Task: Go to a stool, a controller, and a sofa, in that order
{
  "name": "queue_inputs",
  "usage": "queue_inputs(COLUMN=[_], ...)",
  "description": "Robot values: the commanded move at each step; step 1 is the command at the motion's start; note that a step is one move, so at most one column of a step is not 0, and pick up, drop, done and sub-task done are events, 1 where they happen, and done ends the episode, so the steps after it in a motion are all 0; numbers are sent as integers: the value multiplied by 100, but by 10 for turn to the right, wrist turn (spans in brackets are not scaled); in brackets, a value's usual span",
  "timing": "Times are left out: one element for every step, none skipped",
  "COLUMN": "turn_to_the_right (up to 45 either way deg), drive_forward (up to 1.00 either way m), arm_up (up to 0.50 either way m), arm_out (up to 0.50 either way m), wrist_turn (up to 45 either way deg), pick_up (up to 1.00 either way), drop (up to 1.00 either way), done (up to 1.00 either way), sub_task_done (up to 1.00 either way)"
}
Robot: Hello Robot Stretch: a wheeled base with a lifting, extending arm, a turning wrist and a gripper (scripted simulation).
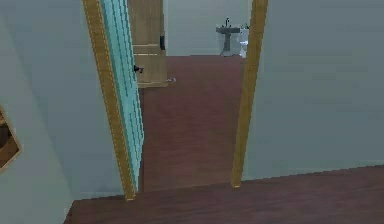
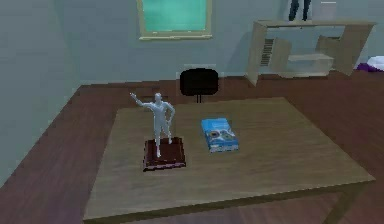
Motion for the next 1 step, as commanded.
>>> queue_inputs(turn_to_the_right=[-30], drive_forward=[0], arm_up=[0], arm_out=[0], wrist_turn=[0], pick_up=[0], drop=[0], done=[0], sub_task_done=[0])
